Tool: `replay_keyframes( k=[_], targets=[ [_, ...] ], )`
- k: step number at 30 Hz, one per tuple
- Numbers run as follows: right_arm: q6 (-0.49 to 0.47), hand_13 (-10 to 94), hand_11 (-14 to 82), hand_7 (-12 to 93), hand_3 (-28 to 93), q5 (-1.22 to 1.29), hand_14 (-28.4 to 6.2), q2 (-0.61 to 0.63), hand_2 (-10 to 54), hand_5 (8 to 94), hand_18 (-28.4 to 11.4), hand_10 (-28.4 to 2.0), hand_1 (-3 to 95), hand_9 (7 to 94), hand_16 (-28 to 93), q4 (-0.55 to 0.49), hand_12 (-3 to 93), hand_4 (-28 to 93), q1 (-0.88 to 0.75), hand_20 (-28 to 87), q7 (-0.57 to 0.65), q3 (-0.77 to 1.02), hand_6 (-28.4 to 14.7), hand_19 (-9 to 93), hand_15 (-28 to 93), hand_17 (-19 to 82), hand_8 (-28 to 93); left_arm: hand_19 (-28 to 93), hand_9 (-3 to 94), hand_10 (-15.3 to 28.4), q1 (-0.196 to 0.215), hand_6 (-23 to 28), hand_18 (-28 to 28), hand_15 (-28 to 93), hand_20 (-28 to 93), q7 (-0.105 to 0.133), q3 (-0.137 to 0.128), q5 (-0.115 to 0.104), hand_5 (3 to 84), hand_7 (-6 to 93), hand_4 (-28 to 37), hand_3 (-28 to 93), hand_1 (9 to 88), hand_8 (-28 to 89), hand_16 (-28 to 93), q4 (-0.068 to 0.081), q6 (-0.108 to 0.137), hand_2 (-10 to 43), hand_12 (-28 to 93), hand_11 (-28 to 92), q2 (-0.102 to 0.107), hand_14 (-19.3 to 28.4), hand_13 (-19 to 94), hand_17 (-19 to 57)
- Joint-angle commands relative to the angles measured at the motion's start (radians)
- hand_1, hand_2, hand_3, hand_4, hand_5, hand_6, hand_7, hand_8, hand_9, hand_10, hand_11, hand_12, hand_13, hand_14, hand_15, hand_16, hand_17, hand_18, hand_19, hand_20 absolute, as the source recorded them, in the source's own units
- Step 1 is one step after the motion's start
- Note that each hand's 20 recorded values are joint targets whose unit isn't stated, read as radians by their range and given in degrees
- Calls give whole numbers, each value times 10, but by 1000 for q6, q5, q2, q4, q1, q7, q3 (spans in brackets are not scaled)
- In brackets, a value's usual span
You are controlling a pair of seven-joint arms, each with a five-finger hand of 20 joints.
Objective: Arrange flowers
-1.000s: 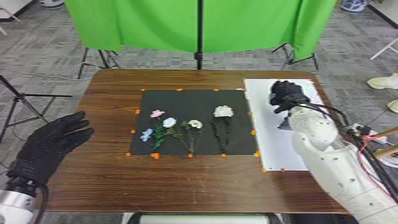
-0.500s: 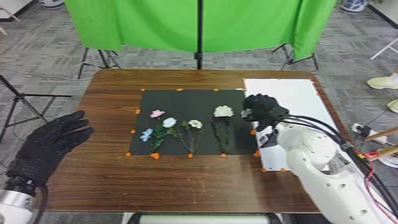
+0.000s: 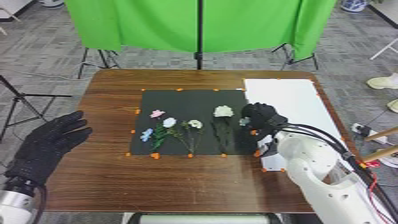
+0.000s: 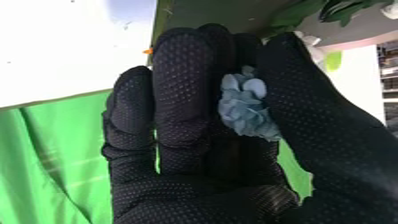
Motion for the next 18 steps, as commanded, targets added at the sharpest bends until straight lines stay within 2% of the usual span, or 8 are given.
replay_keyframes(
  k=[1, 7, 18],
  targets=[
    [-40, 735, 268, 590, 825, -5, -8, 2, -90, 585, -155, -46, 485, 732, 311, -22, 445, -283, -15, 354, -3, 14, -13, 818, 532, 333, -170, 530, 372, 124, 4, 53, 225, 429, 3, -18, -4, 1, 422, 196, -252, 698, 286, -105, -41, 7, -14, 54, 154, 271, -5, 158, 296, -54],
    [-97, 714, 274, 591, 822, 9, -10, -1, -91, 556, -157, -47, 464, 699, 306, -30, 433, -283, -15, 357, -13, 25, -19, 810, 536, 315, -174, 529, 373, 125, 5, 53, 225, 427, 4, -19, -9, 2, 422, 195, -251, 698, 286, -105, -40, 7, -18, 54, 155, 270, -3, 159, 295, -54],
    [-124, 675, 277, 553, 822, 27, -22, -21, -94, 529, -159, -53, 430, 662, 276, -27, 422, -283, 2, 367, -17, 15, -19, 807, 563, 301, -162, 529, 373, 126, 2, 54, 226, 424, 7, -23, -8, 0, 423, 192, -249, 696, 286, -104, -39, 11, -22, 55, 155, 267, 4, 160, 294, -55]
  ],
)
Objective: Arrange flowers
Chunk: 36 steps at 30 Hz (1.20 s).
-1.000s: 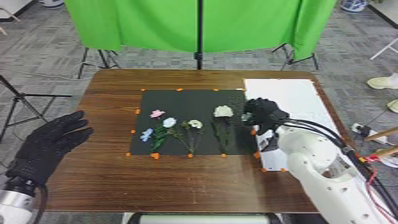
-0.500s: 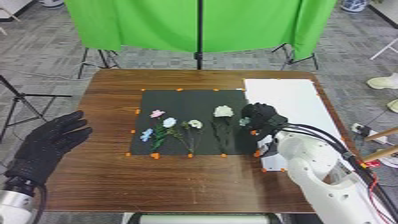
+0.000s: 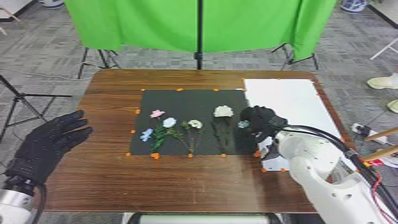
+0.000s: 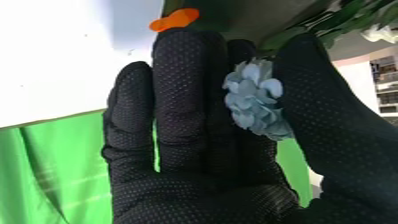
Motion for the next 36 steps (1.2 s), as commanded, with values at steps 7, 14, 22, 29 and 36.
replay_keyframes(
  k=[7, 14, 22, 29, 36],
  targets=[
    [-9, 650, 368, 515, 843, -7, -29, -37, -95, 509, -163, -68, 395, 607, 245, 6, 344, -283, 32, 375, -3, -26, -15, 807, 593, 290, -164, 528, 373, 127, 2, 55, 226, 423, 8, -18, -2, 1, 422, 191, -248, 694, 287, -103, -38, 10, -18, 56, 156, 267, -1, 160, 294, -55],
    [-33, 606, 490, 505, 871, -16, -44, -39, -95, 478, -163, -97, 338, 533, 170, 5, 235, -283, 34, 381, -14, -22, -18, 807, 646, 276, -280, 528, 372, 126, 6, 54, 226, 423, 9, -16, -4, 0, 422, 189, -248, 694, 287, -102, -37, 7, -13, 56, 156, 266, -3, 160, 294, -55],
    [-75, 575, 498, 505, 861, -24, -47, -35, -95, 452, -165, -101, 308, 500, 161, 0, 228, -283, 32, 383, -24, -7, -22, 803, 660, 261, -279, 526, 372, 126, 10, 54, 225, 423, 8, -13, -6, 3, 421, 190, -246, 694, 286, -102, -36, 5, -11, 55, 156, 265, -11, 161, 294, -55],
    [-75, 558, 498, 503, 854, 20, -52, -45, -95, 438, -169, -108, 285, 479, 156, -22, 226, -283, 30, 388, -28, 14, -27, 799, 665, 252, -276, 527, 373, 126, 10, 54, 226, 422, 9, -12, -4, 2, 422, 188, -247, 694, 286, -102, -36, 5, -10, 55, 156, 266, -10, 160, 294, -55],
    [-75, 559, 499, 497, 848, 70, -57, -50, -95, 435, -170, -115, 276, 476, 148, -48, 223, -283, 18, 390, -35, 31, -32, 802, 671, 253, -273, 528, 373, 126, 11, 55, 226, 422, 10, -10, -2, 0, 422, 187, -248, 694, 287, -101, -36, 6, -6, 55, 156, 266, -8, 161, 294, -56]
  ],
)
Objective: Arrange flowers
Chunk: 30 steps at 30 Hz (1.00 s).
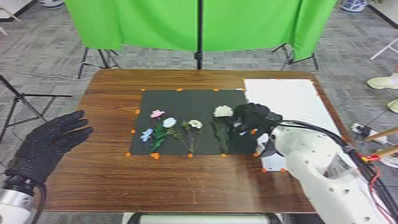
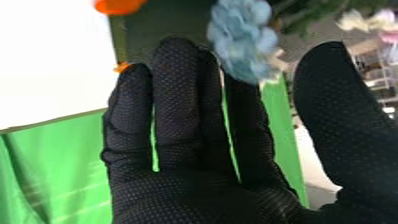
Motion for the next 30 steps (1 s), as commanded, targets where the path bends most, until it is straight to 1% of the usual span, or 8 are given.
replay_keyframes(
  k=[1, 8, 14, 15, 18, 19, 27, 30],
  targets=[
    [-1, 561, 499, 496, 849, 50, -58, -9, -95, 435, -170, -115, 275, 476, 148, -40, 223, -283, -14, 391, -15, 20, -32, 803, 671, 254, -273, 528, 373, 126, 16, 55, 226, 421, 10, -5, -1, 0, 422, 187, -248, 694, 287, -101, -36, 2, 0, 55, 156, 266, -7, 161, 294, -56],
    [42, 546, 496, 480, 845, 55, -67, -8, -95, 430, -175, -120, 271, 470, 146, -46, 223, -283, -13, 388, -11, 39, -36, 795, 670, 248, -273, 528, 373, 127, 17, 55, 226, 424, 10, -1, -2, -1, 422, 187, -248, 695, 287, -101, -36, 0, 2, 55, 157, 265, -7, 162, 294, -56],
    [144, 406, 412, 386, 858, 281, -76, -23, -76, 372, -187, -121, 228, 388, 98, -98, 202, -283, -55, 312, -16, 183, -42, 664, 551, 183, -251, 528, 372, 126, 8, 55, 226, 425, 10, 15, -10, 1, 422, 185, -246, 693, 287, -100, -36, 0, 11, 56, 156, 264, -8, 162, 293, -56],
    [129, 380, 388, 362, 859, 353, -81, -33, -68, 365, -191, -113, 217, 373, 99, -106, 201, -283, -65, 290, -30, 223, -42, 637, 519, 166, -238, 527, 372, 126, 1, 55, 226, 425, 9, 15, -9, 3, 422, 185, -247, 692, 288, -100, -36, -1, 16, 56, 157, 264, -12, 162, 293, -56],
    [-129, 313, 302, 274, 859, 653, -91, -90, -37, 337, -200, -109, 183, 345, 132, -120, 208, -283, -74, 243, -25, 394, -39, 559, 407, 112, -193, 527, 371, 125, -14, 55, 226, 422, 9, 25, 2, 4, 422, 185, -246, 693, 287, -100, -37, -4, 37, 56, 157, 264, -14, 160, 292, -56],
    [-161, 262, 249, 226, 851, 781, -97, -105, -23, 318, -201, -110, 163, 319, 159, -121, 211, -283, -86, 238, 10, 434, -39, 537, 345, 88, -167, 527, 369, 125, -20, 54, 226, 420, 9, 23, 3, 3, 421, 185, -246, 693, 287, -100, -38, -3, 34, 56, 158, 264, -15, 159, 290, -56],
    [-100, 185, 37, 69, 790, 1280, -107, -188, -5, 263, -198, -117, 88, 251, 384, -177, 238, -283, -273, 191, 72, 615, -43, 402, -7, -7, -85, 500, 297, 111, -35, 38, 226, 370, 6, 91, 30, -9, 357, 184, -256, 698, 266, -105, -28, -10, 68, 33, 156, 239, -38, 145, 222, -75],
    [-56, 179, 6, 47, 786, 1343, -113, -231, -7, 260, -197, -119, 72, 251, 401, -212, 224, -283, -351, 177, 81, 645, -48, 374, -53, -14, -82, 488, 270, 102, -34, 32, 231, 336, 7, 101, 38, -21, 335, 173, -262, 688, 256, -102, -22, -7, 56, 22, 160, 225, -63, 140, 198, -82]
  ],
)
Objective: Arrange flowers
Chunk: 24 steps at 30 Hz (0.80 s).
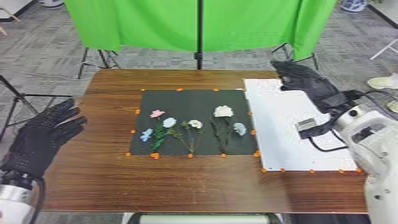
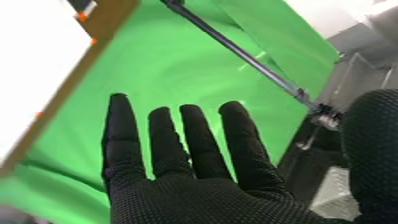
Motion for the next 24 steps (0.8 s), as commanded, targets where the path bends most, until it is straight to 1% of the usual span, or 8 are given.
replay_keyframes(
  k=[1, 4, 11, 16, 20, 21, 23, 24],
  targets=[
    [136, 178, 0, 40, 786, 596, -116, -96, -8, 260, -197, -119, 69, 251, 397, -70, 222, -283, -246, 172, 25, 93, -47, 364, -61, -14, -80, 483, 263, 101, 4, 31, 234, 327, 7, 50, 29, -29, 329, 170, -263, 683, 249, -100, -19, -3, 13, 16, 161, 220, -63, 138, 193, -86],
    [157, 160, -14, 30, 775, 583, -120, -129, -10, 246, -199, -118, 65, 237, 384, -96, 216, -283, -299, 159, 22, 98, -43, 343, -81, -27, -77, 458, 233, 92, -16, 22, 240, 278, 8, 64, 55, -55, 300, 155, -272, 682, 224, -93, 0, 13, 2, -13, 170, 187, -76, 130, 166, -102],
    [94, 115, -48, 12, 753, 529, -93, -228, 2, 185, -184, -93, 53, 185, 427, -104, 222, -283, -309, 125, 46, 101, -37, 316, -148, -87, -67, 408, 171, 72, -72, 9, 242, 162, 13, 67, 91, -44, 242, 137, -282, 665, 206, -86, 41, 35, -24, -41, 190, 110, -84, 107, 110, -148],
    [132, 110, -55, 9, 752, 482, -89, -258, 7, 179, -183, -90, 48, 174, 454, -115, 231, -283, -339, 123, 40, 95, -38, 317, -168, -105, -64, 399, 167, 69, -86, 7, 244, 143, 14, 24, 109, -36, 235, 137, -283, 661, 201, -84, 51, 52, -67, -54, 199, 101, -103, 107, 107, -156],
    [161, 120, -50, 18, 769, 477, -92, -267, -4, 191, -188, -95, 57, 183, 460, -113, 236, -282, -340, 128, 21, 81, -41, 328, -165, -104, -63, 396, 166, 69, -125, 8, 246, 135, 16, 29, 140, -36, 231, 137, -283, 660, 200, -83, 61, 67, -72, -54, 208, 93, -92, 108, 107, -159],
    [166, 121, -49, 20, 771, 472, -92, -267, -6, 192, -189, -96, 59, 184, 461, -114, 237, -283, -343, 129, 29, 76, -41, 331, -164, -105, -63, 396, 166, 69, -113, 8, 247, 133, 17, 30, 148, -58, 231, 137, -283, 660, 200, -83, 62, 63, -62, -54, 209, 93, -93, 107, 107, -160],
    [209, 124, -47, 24, 773, 456, -93, -274, -8, 196, -191, -99, 65, 186, 464, -130, 240, -283, -375, 132, 36, 60, -44, 338, -161, -105, -64, 396, 167, 69, -90, 8, 247, 131, 18, 12, 150, -162, 231, 138, -283, 662, 199, -83, 65, 64, -87, -54, 213, 91, -104, 108, 107, -160],
    [209, 132, -44, 28, 776, 455, -94, -281, -10, 203, -194, -104, 68, 191, 466, -130, 242, -283, -382, 135, 30, 56, -48, 345, -155, -103, -65, 397, 167, 69, -83, 9, 247, 131, 18, 21, 149, -155, 232, 138, -283, 666, 199, -83, 66, 64, -88, -54, 213, 91, -102, 108, 108, -159]
  ],
)
